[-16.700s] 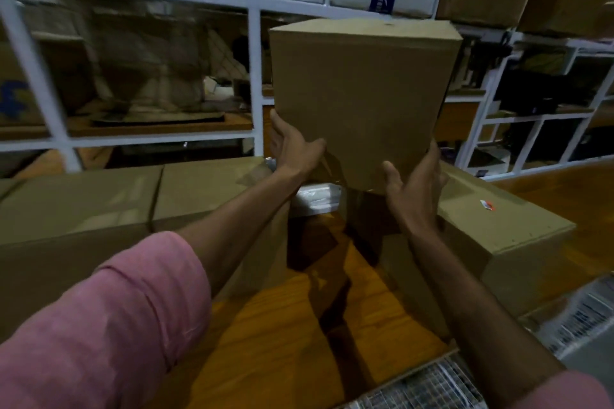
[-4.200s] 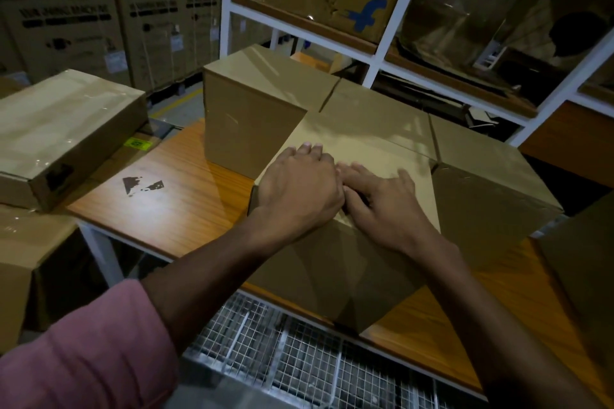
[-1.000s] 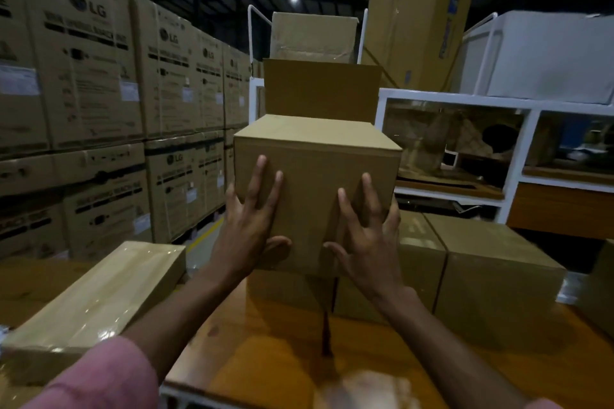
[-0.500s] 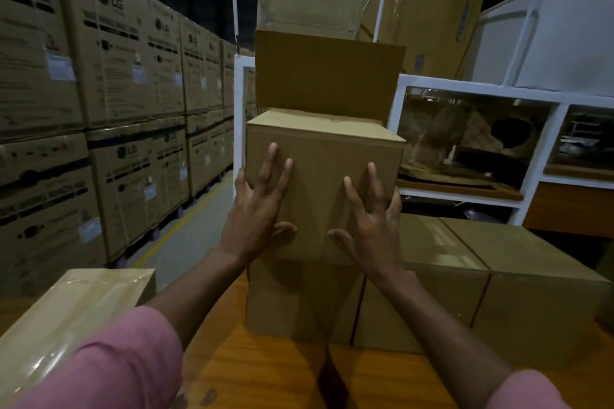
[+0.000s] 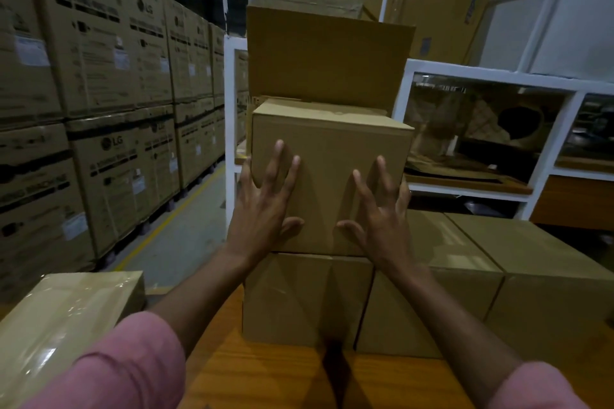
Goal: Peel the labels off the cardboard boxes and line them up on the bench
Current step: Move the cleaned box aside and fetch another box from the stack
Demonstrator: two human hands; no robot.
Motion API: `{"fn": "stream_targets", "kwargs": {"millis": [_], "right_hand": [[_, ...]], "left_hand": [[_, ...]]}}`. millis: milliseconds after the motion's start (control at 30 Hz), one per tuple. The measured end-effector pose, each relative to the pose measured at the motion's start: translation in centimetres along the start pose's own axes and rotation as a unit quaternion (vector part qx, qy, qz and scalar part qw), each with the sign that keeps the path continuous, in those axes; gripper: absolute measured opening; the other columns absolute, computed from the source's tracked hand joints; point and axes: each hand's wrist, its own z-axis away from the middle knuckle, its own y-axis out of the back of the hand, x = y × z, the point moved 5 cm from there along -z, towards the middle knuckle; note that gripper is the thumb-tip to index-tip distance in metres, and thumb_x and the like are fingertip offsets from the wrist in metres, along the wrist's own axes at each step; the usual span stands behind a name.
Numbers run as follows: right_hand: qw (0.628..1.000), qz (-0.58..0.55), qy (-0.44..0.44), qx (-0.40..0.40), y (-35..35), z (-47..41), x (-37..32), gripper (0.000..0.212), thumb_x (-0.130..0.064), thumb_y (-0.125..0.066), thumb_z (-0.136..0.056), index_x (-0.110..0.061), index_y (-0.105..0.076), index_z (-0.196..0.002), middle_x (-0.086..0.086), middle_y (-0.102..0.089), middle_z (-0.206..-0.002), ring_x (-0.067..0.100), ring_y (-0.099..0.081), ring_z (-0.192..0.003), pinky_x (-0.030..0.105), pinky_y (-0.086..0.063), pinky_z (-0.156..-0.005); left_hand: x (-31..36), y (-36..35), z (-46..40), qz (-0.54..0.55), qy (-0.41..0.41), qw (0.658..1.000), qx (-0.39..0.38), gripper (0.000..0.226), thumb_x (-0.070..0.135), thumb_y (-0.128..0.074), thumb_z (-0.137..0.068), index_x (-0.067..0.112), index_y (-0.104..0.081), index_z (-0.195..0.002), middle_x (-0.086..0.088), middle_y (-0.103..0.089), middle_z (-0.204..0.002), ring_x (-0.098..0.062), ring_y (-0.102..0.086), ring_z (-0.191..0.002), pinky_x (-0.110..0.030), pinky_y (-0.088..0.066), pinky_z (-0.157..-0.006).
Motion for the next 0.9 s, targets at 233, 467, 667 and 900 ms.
{"fn": "stream_targets", "kwargs": {"millis": [233, 467, 667, 900], "right_hand": [[0.994, -0.096, 0.011, 0.051, 0.9, 1.3, 0.6, 0.068, -0.019, -0.061, -0.100, -0.013, -0.029, -0.159, 0.013, 0.000, -0.170, 0.040, -0.006, -0.157, 0.055, -0.024, -0.123], [0.988, -0.140, 0.001, 0.065, 1.8, 2.5, 2.0, 0.051, -0.008, -0.056, -0.102, -0.007, -0.043, -0.152, 0.020, -0.014, -0.162, 0.033, -0.022, -0.153, 0.000, -0.019, -0.109], [0.991, -0.113, 0.023, 0.068, 1.9, 2.1, 2.1, 0.062, -0.001, -0.068, -0.092, -0.009, -0.047, -0.150, 0.020, -0.016, -0.161, 0.032, -0.020, -0.154, 0.019, -0.022, -0.122], [0.993, -0.096, 0.027, 0.064, 1.9, 2.3, 1.9, 0.074, 0.003, -0.077, -0.082, -0.011, -0.049, -0.149, 0.020, -0.017, -0.161, 0.035, -0.024, -0.152, 0.016, -0.018, -0.122]], "left_hand": [[-0.4, -0.6, 0.8, 0.016, -0.008, 1.000, 0.011, 0.112, 0.059, -0.072, -0.081, 0.025, -0.004, -0.164, -0.011, 0.010, -0.170, -0.055, -0.007, -0.149, -0.067, -0.028, -0.116], [-0.8, -1.6, 1.4, 0.020, -0.013, 1.000, -0.006, 0.108, 0.056, -0.069, -0.083, 0.025, -0.004, -0.164, -0.010, 0.013, -0.170, -0.055, -0.009, -0.149, -0.066, -0.032, -0.114], [-1.2, -1.2, 1.4, 0.030, -0.017, 0.999, -0.013, 0.110, 0.053, -0.072, -0.082, 0.025, -0.003, -0.164, -0.011, 0.013, -0.170, -0.052, -0.007, -0.151, -0.064, -0.029, -0.117], [-1.3, -0.3, 1.6, 0.037, -0.018, 0.999, -0.001, 0.109, 0.048, -0.077, -0.079, 0.022, -0.015, -0.163, -0.013, 0.005, -0.170, -0.057, -0.013, -0.146, -0.062, -0.044, -0.104]]}}
